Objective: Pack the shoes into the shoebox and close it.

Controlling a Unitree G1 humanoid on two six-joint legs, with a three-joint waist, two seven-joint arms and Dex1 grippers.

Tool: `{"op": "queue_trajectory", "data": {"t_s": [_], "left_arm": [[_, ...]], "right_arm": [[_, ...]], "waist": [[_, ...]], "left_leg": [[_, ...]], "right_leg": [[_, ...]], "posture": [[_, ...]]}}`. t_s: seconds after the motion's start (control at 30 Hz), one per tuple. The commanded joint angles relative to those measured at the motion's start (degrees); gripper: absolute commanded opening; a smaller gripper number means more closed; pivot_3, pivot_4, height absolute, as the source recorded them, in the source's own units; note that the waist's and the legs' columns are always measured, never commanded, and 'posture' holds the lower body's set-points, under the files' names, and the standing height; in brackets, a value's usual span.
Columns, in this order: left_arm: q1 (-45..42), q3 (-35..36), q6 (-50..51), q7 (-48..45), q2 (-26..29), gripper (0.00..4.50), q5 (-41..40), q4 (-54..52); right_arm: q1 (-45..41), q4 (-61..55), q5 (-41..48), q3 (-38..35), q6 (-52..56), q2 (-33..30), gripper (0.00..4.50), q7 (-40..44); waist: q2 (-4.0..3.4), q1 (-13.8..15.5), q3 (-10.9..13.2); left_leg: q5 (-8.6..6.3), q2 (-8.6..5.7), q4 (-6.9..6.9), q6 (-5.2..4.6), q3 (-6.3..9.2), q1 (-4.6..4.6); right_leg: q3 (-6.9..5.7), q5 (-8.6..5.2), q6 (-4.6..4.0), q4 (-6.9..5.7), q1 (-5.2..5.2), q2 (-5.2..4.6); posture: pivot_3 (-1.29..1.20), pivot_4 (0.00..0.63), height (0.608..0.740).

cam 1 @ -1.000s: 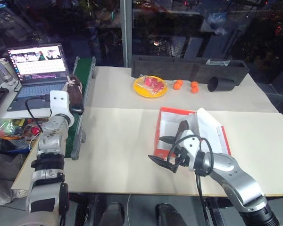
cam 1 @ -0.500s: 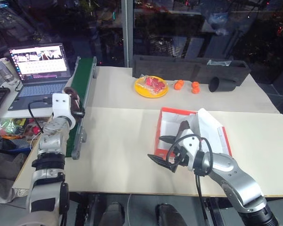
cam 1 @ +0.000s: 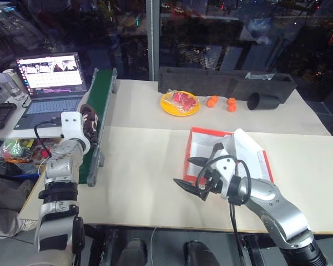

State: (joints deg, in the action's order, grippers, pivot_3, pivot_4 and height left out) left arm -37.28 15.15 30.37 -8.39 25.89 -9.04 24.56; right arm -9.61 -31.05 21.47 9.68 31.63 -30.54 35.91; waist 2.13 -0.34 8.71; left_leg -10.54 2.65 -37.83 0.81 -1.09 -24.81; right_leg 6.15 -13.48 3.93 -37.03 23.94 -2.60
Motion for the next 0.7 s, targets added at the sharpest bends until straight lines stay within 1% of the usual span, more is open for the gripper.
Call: {"op": "queue_trajectory", "data": {"t_s": [0.03,0.2,0.33,0.4,0.57,0.7], "left_arm": [[-0.34,-0.71,1.25,0.49,-0.21,1.26,0.68,1.87],[-0.70,-0.59,0.47,0.25,-0.16,1.26,0.58,2.70],[-0.30,-0.61,-0.66,-0.35,-0.23,0.41,0.47,2.20],[-0.22,-0.57,-0.60,-0.33,-0.30,0.21,0.45,1.97],[-0.61,0.75,-1.98,0.81,-0.82,0.17,-0.11,1.20],[-1.50,1.98,-5.45,1.59,-1.62,0.17,-0.69,0.11]], "right_arm": [[-1.02,-2.09,0.48,-1.68,-0.16,0.38,4.50,-0.62],[-0.87,-2.16,0.37,-1.74,0.03,0.58,4.50,-1.06],[-1.03,-1.96,0.34,-1.81,0.07,0.55,4.50,-1.56],[-1.19,-1.96,0.82,-2.14,0.25,0.78,4.50,-1.76],[-2.35,-2.01,4.33,-4.65,2.40,2.62,4.50,-2.43],[-4.12,-1.02,6.40,-6.75,4.32,4.16,4.50,-4.02]], "waist": [[0.00,0.03,0.00],[0.00,0.04,0.00],[0.00,0.03,0.00],[0.00,0.04,0.00],[0.00,0.04,0.00],[0.02,0.07,0.01]], "left_leg": [[0.00,0.00,0.00,0.00,0.00,0.01],[0.00,0.00,0.00,0.00,0.00,0.15],[0.00,0.00,0.00,0.00,0.00,0.27],[0.00,0.00,0.00,0.00,0.00,0.26],[0.00,0.00,0.00,0.00,0.00,0.25],[0.00,0.01,0.00,0.00,0.01,0.21]], "right_leg": [[0.00,0.00,0.00,0.00,-0.01,0.00],[0.00,-0.01,-0.01,0.00,-0.16,0.00],[-0.01,-0.04,-0.02,0.00,-0.28,0.00],[-0.01,-0.04,-0.02,0.01,-0.28,0.00],[-0.01,-0.05,-0.03,0.01,-0.28,0.00],[-0.02,-0.05,-0.03,0.02,-0.26,0.00]], "posture": [[0.00,0.150,0.719],[0.00,0.150,0.719],[0.00,0.150,0.719],[0.00,0.150,0.719],[0.00,0.150,0.719],[0.00,0.150,0.719]]}}
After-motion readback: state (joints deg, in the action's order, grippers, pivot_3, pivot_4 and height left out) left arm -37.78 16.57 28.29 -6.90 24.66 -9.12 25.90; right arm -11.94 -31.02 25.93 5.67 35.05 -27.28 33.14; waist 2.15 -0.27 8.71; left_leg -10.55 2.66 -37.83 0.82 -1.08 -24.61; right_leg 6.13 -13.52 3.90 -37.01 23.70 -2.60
